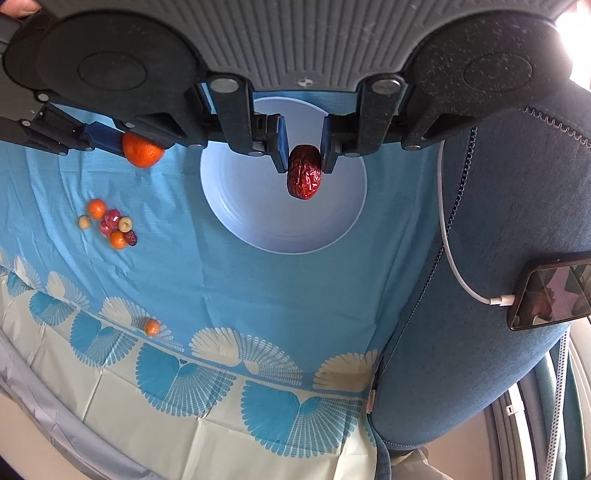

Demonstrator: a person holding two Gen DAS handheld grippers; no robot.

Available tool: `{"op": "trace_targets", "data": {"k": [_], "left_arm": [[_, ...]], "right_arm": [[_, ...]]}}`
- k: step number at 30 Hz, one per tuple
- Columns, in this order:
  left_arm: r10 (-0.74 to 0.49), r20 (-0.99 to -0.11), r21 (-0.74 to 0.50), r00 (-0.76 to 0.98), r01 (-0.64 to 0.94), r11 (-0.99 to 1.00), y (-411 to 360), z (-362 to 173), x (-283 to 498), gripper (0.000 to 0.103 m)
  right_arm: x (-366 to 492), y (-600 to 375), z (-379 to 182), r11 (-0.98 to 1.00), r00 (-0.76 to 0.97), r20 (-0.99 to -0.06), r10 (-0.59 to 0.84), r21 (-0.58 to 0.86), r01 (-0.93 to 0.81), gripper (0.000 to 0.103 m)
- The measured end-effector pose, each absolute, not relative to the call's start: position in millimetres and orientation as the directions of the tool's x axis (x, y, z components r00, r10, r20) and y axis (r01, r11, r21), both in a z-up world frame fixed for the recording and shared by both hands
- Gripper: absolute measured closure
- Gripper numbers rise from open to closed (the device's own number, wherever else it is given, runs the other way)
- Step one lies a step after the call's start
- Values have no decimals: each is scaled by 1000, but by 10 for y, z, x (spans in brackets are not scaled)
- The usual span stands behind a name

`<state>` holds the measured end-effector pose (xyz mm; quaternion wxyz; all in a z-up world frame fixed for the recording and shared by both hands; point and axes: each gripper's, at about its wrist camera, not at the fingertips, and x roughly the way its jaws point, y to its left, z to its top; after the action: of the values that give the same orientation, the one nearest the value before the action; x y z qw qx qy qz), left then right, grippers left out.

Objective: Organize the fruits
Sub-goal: 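Carry the date and tangerine over the plate with both tools, then release the date with the left tool while the right tool releases the tangerine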

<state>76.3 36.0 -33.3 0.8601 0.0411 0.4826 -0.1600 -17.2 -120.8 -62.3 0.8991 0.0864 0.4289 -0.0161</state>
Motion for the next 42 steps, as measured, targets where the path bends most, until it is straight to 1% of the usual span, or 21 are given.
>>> {"op": "trace_targets", "data": {"k": [6,12,22,23,24,25,26,27,28,29,31,34,39,42], "left_arm": [[-187,-873,-43,449,313,949,230,-689,1090,83],[-160,-896,-27,414,309,951,195,-990,1294,83],[-104,-906,24,409,296,955,174,-1271,1505,83],[-98,-904,33,417,295,955,165,-1280,1525,79],[-93,-903,40,420,297,954,160,-1280,1541,55],[-94,-900,41,426,298,954,161,-1261,1548,22],[-94,-893,44,440,293,955,166,-1220,1541,9],[-97,-879,44,467,283,958,179,-1153,1509,1],[-106,-863,40,494,277,960,193,-1077,1465,0],[-118,-859,35,498,286,957,200,-1016,1426,0],[-124,-873,30,472,306,951,193,-914,1337,0],[-134,-880,16,456,310,950,265,-754,1087,0],[-107,-892,23,439,279,960,442,-527,584,0],[-117,-893,-1,435,258,966,540,-396,325,0]], "right_arm": [[90,-1194,-918,987,580,-812,56,134,92,68],[270,-1162,-1151,988,541,-838,74,135,74,68],[536,-1149,-1329,990,526,-847,73,126,66,67],[556,-1144,-1335,990,527,-846,76,127,61,67],[581,-1139,-1332,990,530,-844,82,129,52,66],[601,-1138,-1323,991,534,-841,79,125,51,65],[614,-1137,-1300,992,541,-838,68,117,55,53],[614,-1140,-1266,992,552,-832,61,110,56,44],[593,-1143,-1206,993,570,-820,54,102,53,30],[561,-1144,-1150,995,586,-809,46,92,49,21],[459,-1138,-1042,998,602,-798,31,63,31,15],[200,-1124,-894,998,597,-801,39,63,20,9],[-325,-1060,-657,994,585,-808,70,104,24,6],[-616,-1014,-480,992,607,-792,64,117,49,6]]}}
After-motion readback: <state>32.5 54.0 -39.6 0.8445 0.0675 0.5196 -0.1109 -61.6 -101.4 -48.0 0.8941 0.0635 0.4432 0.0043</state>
